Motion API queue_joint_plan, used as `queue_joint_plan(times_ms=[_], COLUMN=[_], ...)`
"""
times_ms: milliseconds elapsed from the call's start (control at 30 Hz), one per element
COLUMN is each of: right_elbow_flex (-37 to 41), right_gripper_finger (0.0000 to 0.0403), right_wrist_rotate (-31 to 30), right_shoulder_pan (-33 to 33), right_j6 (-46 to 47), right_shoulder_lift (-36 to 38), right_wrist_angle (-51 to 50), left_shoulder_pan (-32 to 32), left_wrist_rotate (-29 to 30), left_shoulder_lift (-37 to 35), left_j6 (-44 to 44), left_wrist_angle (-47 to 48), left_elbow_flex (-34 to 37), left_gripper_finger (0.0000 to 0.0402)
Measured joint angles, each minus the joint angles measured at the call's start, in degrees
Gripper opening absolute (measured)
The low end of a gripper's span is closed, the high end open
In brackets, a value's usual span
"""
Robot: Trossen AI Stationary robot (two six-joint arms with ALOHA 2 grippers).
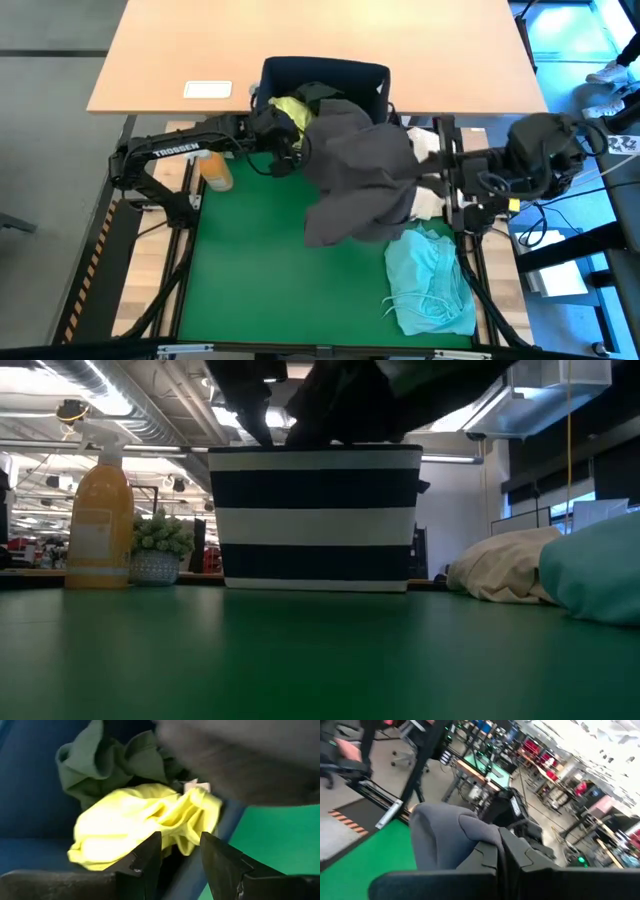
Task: Fold laundry
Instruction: Fold the black shorts
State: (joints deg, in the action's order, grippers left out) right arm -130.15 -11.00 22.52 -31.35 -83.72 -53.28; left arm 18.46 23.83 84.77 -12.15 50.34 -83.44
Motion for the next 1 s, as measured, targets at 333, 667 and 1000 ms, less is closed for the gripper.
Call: queue_joint_plan(times_ms=[333,667,1000], right_elbow_flex=[0.6,0.6,0.6], right_gripper_finger=[0.0001,0.0001,0.0001], right_wrist_rotate=[0.0,0.2,5.9], right_shoulder_pan=[7.3,6.5,2.1], right_j6=[0.8,1.0,1.2], right_shoulder_lift=[-0.1,-3.9,-9.8], right_wrist_angle=[4.7,4.6,3.7], left_shoulder_pan=[4.7,5.7,-10.8], left_wrist_rotate=[6.7,5.5,2.4], left_shoulder_lift=[0.1,-3.7,-14.1], left_j6=[-10.1,-12.7,-6.5], left_wrist_angle=[-7.8,-8.8,-8.9], left_elbow_flex=[0.0,-1.8,-9.1], left_gripper_finger=[0.0131,0.0131,0.0131])
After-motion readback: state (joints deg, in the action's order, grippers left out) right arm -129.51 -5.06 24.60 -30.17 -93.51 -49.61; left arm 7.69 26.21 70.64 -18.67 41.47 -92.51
